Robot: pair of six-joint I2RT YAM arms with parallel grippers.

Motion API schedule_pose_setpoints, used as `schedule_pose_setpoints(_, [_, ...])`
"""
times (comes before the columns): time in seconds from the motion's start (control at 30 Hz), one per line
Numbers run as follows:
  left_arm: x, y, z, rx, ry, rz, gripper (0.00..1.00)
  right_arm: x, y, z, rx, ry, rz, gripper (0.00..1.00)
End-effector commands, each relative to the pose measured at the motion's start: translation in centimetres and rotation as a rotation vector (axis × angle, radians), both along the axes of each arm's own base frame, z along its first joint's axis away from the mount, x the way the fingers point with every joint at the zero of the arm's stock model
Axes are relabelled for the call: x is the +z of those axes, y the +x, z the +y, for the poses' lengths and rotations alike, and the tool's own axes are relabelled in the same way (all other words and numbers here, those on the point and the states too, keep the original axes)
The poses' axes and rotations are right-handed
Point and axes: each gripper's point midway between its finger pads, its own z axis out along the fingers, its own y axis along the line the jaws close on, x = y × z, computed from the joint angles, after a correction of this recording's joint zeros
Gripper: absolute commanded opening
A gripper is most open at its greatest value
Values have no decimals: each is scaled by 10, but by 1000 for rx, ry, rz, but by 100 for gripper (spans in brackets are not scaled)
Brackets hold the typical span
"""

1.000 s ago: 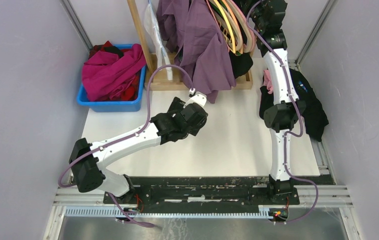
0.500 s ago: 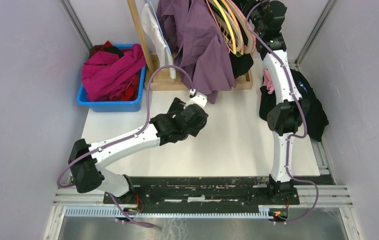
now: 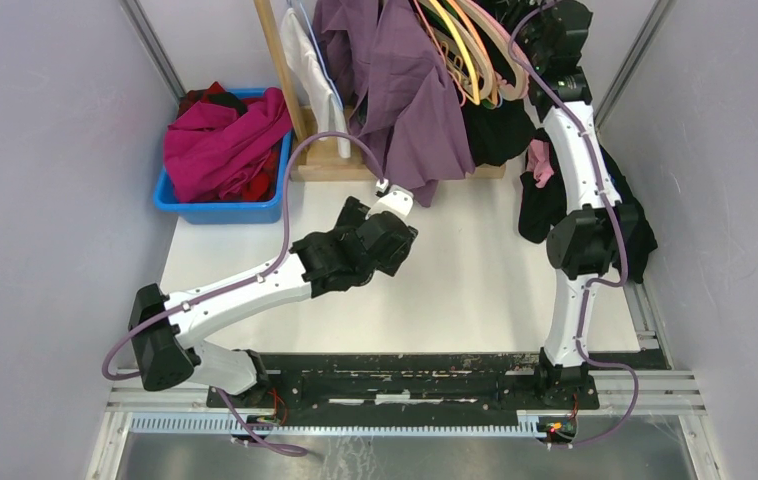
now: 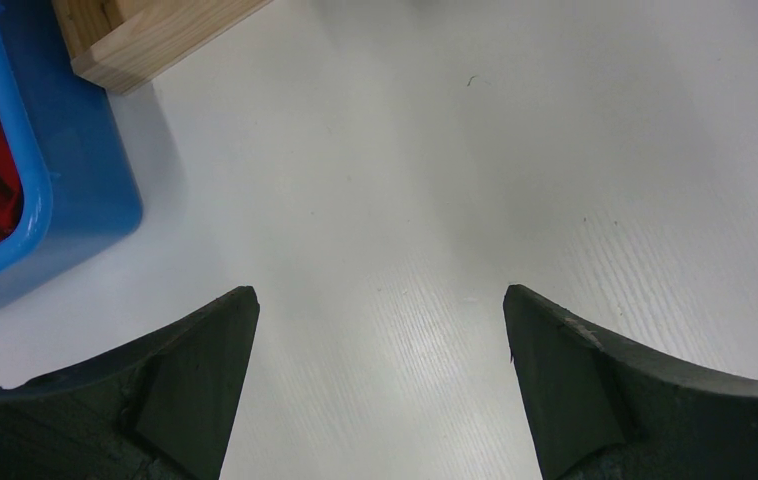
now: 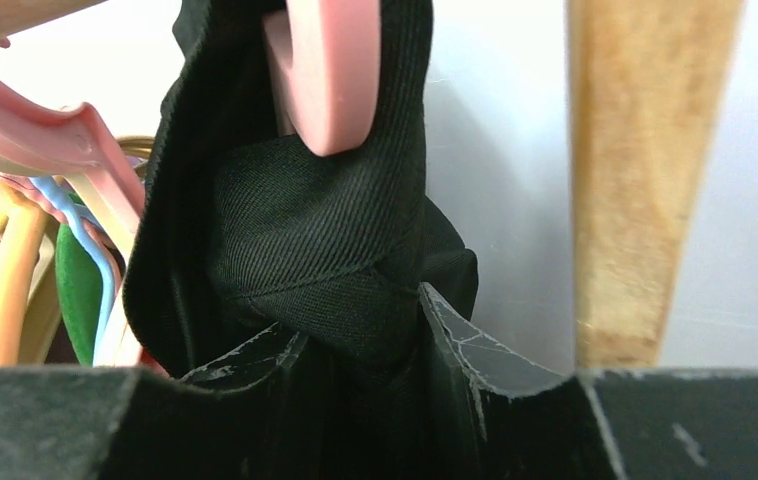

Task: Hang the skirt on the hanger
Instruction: Place the hanger at the clothesline.

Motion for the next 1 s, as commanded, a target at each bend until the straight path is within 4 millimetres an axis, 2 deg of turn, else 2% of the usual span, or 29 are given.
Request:
schedule_pose_setpoints(0.0, [23, -1, -1, 36, -101, -46, 99, 53, -32, -22, -52, 30, -78, 42])
schedule_pose_setpoints(0.13, [25, -4, -2, 32, -103, -48, 99, 68, -40, -28, -59, 22, -99, 45])
schedule_pose_setpoints(0.23, [27, -5, -2, 30, -109, -51, 99, 69, -41, -28, -51, 12, -75, 49])
schedule_pose_setpoints(0.33, [29, -6, -2, 31, -114, -53, 99, 75, -50, -26, -35, 6, -90, 54])
schedule_pose_setpoints(0.5, [35, -5, 2, 37, -122, -71, 99, 87, -71, -36, -57, -7, -90, 58])
schedule_pose_setpoints(0.6, [43, -4, 1, 35, -141, -90, 99, 100, -94, -48, -103, -19, -91, 63])
schedule_pose_setpoints(0.63, [46, -3, 0, 32, -147, -97, 99, 95, -97, -54, -128, -26, -74, 65])
schedule_pose_setpoints(0.67, [50, -2, -1, 29, -154, -105, 99, 103, -111, -60, -152, -26, -79, 66])
schedule_pose_setpoints(0.73, [58, 0, -4, 22, -163, -122, 99, 106, -128, -71, -191, -23, -77, 74])
schedule_pose_setpoints(0.87, [72, 3, -10, 6, -186, -145, 99, 103, -165, -90, -256, -33, -26, 89])
schedule_pose_setpoints(0.97, [81, 4, -13, -3, -208, -157, 99, 97, -193, -102, -305, -58, 19, 94])
